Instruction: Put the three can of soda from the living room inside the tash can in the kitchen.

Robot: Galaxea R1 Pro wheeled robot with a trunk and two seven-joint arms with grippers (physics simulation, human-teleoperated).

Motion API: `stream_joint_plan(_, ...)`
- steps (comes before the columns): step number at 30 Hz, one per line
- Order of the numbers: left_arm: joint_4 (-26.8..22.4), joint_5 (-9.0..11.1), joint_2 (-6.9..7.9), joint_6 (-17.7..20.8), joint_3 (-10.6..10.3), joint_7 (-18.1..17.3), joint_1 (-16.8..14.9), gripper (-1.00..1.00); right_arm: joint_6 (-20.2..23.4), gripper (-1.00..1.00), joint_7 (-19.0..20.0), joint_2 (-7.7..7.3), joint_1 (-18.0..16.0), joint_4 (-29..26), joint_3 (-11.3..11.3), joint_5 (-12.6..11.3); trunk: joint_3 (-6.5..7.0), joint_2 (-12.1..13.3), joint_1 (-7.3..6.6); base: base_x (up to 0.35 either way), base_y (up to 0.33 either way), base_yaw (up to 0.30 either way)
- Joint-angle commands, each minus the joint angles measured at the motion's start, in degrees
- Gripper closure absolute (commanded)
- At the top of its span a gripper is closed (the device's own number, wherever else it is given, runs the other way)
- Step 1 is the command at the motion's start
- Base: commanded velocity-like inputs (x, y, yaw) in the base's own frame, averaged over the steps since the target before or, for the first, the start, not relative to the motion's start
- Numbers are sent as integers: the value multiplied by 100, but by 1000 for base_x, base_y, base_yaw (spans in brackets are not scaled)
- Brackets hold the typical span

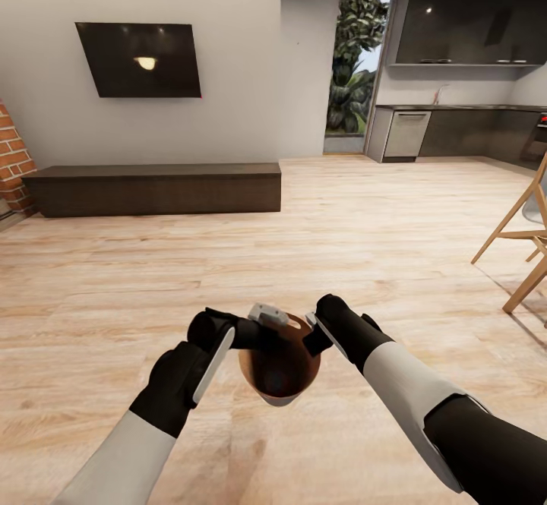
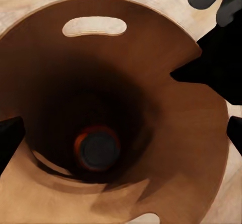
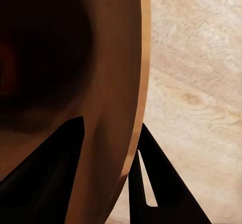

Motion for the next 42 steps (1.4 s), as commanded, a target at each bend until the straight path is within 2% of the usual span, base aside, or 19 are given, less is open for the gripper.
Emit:
stream_joint_plan(1,-27,-1,0,0,3,0,0,-100,5,100,4,3,-3,11,-11,-78,1,0,-1,0,0,0)
stream_joint_plan(6,-215,0,4,0,21,-1,0,-100,5,100,3,4,-3,83,-19,-78,1,0,-1,0,0,0)
stream_joint_plan(7,-373,-5,44,0,33,-1,0,-100,5,100,2,-1,-3,100,-18,-78,1,0,-1,0,0,0)
stream_joint_plan(15,-644,-23,183,0,53,-1,0,-100,5,100,2,-11,-3,111,-15,-78,1,0,-1,0,0,0)
stream_joint_plan(22,-852,-2,362,0,58,0,0,-100,5,100,2,-22,-3,112,-17,-78,1,0,-1,0,0,0)
stream_joint_plan(25,-949,5,479,0,65,-1,0,-100,5,100,2,-28,-3,112,-17,-78,1,0,-1,0,0,0)
stream_joint_plan(26,-1070,9,647,0,81,0,3,-100,5,100,2,-32,-3,112,-15,-78,1,0,-1,0,0,0)
stream_joint_plan(27,-1144,23,752,0,101,0,5,-100,5,100,2,-33,-3,112,-14,-78,1,0,-1,0,0,0)
stream_joint_plan(29,-1201,34,855,0,175,-1,7,-100,5,100,1,-35,-3,112,-13,-78,1,0,-1,0,0,0)
stream_joint_plan(31,-1242,40,929,0,326,-1,8,-100,5,100,1,-38,-3,112,-13,-78,1,0,-1,0,0,0)
stream_joint_plan(33,-1291,48,1026,0,736,-19,8,-100,5,100,0,-44,-3,112,-13,-78,1,0,-1,0,0,0)
stream_joint_plan(34,-1301,49,1053,0,835,-26,9,-100,5,100,1,-46,-3,112,-13,-78,1,0,-1,0,0,0)
stream_joint_plan(35,-1337,50,1169,0,1075,-41,11,-100,5,100,0,-49,-3,112,-13,-78,1,0,-1,0,0,0)
stream_joint_plan(38,-1413,52,1372,0,1364,-70,27,-100,5,100,-4,-66,-3,112,-13,-78,1,0,-1,0,0,0)
stream_joint_plan(39,-1431,52,1397,0,1437,-74,36,-100,5,100,-5,-72,-3,112,-13,-78,1,0,-1,0,0,0)
stream_joint_plan(41,-1494,52,1446,0,1728,-81,56,-100,5,100,-4,-93,-3,112,-16,-78,1,0,-1,0,0,0)
stream_joint_plan(42,-1529,52,1474,0,2054,-85,69,-100,5,100,-5,-125,-5,109,-23,-78,1,0,-1,0,0,0)
